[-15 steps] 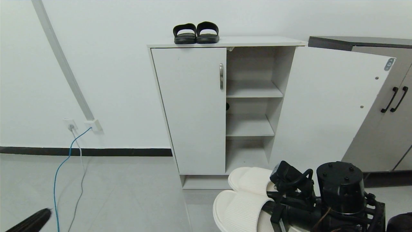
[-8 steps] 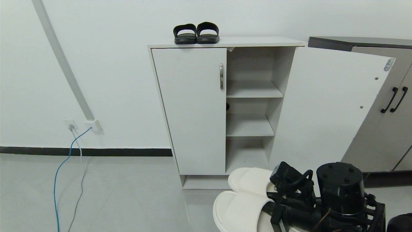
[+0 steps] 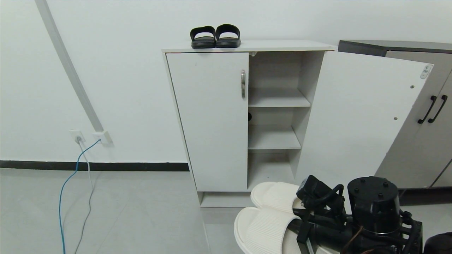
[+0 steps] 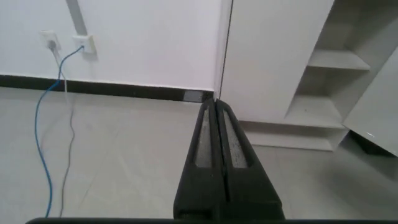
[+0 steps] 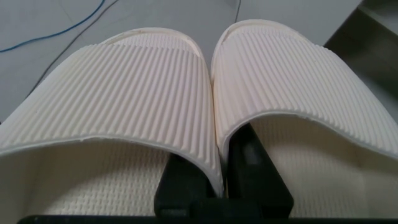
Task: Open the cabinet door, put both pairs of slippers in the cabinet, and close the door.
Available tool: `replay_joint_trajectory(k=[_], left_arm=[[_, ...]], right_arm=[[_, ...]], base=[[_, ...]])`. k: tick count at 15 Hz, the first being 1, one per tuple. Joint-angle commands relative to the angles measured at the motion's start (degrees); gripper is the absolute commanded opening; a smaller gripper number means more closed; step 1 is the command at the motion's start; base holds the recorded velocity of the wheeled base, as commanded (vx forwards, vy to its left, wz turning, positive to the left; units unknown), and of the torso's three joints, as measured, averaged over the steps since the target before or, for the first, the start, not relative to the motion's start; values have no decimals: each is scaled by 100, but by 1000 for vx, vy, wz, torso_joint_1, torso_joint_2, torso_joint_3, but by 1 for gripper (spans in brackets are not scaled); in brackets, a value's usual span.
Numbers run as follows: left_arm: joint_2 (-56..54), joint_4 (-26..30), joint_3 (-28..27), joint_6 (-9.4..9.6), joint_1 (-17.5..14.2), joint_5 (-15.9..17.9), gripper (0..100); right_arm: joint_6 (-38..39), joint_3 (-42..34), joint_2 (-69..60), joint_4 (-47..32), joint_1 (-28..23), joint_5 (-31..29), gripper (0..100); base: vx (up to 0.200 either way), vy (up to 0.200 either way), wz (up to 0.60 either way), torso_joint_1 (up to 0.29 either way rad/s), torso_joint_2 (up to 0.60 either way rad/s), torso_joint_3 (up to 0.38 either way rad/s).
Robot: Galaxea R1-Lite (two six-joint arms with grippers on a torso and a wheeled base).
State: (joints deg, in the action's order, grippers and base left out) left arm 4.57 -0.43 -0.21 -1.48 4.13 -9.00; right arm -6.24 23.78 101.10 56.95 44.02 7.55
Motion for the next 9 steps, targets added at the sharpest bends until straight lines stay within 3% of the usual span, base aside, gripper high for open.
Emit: replay_joint_trajectory(k=[1, 2, 3, 4, 5, 7, 9], left_arm=[[-114, 8, -6, 121, -598, 47, 0], [-123, -10, -6, 60, -624, 21, 0], [-185, 34, -6, 139, -571, 144, 0], [-404, 87, 12, 358, -387, 777, 0], [-457, 78, 12, 420, -396, 1286, 0], [-457, 69, 12, 446, -404, 1225, 0], [-457, 69, 12, 332, -404, 1190, 0]], right_arm=[[0, 21, 7, 0, -7, -16, 0], [0, 39, 7, 0, -7, -34, 0], [-9, 39, 7, 0, 1, -34, 0], [-9, 47, 7, 0, 1, -34, 0], [-9, 47, 7, 0, 1, -34, 0], [0, 56, 7, 0, 1, -43, 0], [273, 487, 358, 9, 89, -922, 0]], base=[[0, 0, 0, 0, 0, 0], [0, 0, 0, 0, 0, 0], [0, 0, 0, 0, 0, 0], [0, 0, 0, 0, 0, 0], [0, 0, 0, 0, 0, 0], [0, 0, 0, 0, 0, 0], [0, 0, 0, 0, 0, 0]])
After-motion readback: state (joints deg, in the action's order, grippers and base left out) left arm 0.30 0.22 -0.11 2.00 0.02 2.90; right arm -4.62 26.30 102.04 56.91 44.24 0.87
